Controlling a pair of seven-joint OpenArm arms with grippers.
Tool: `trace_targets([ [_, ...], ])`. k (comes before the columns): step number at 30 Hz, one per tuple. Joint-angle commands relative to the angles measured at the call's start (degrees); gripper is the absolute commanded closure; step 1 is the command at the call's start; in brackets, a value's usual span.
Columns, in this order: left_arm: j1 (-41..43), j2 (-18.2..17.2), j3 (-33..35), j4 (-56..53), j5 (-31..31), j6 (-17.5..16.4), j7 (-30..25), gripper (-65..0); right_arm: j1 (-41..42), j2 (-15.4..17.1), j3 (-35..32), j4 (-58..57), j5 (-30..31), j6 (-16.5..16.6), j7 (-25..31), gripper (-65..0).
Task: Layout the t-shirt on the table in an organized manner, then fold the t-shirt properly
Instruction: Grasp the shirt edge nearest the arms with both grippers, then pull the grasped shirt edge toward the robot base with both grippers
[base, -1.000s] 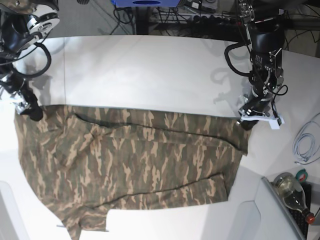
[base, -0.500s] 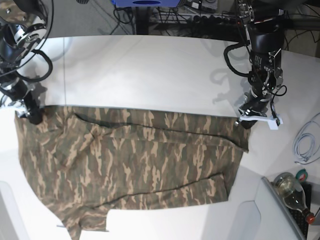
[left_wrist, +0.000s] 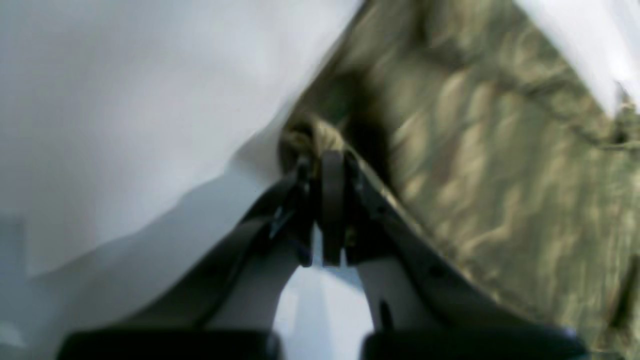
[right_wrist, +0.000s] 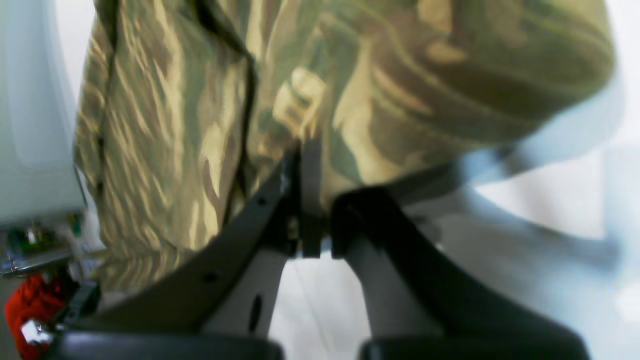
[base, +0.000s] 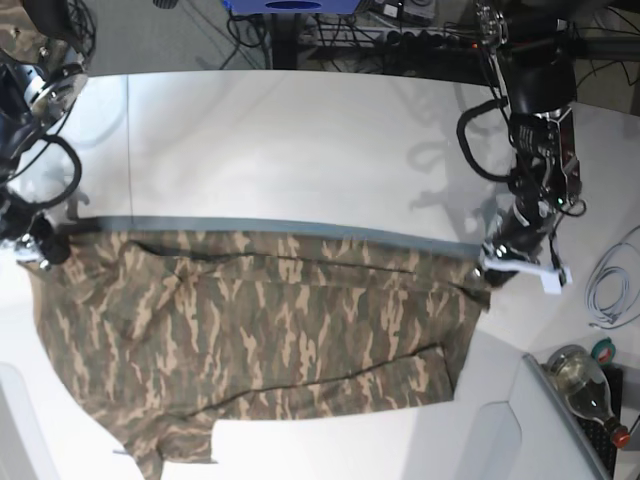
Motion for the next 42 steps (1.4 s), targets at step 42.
trace_targets([
  [42,26.8,-0.4,-12.7,17.2,-0.5,-0.8,2.0,0.0,-23.1,-6.3,-4.9,26.9,1.4,0.6,-6.5,-0.2],
])
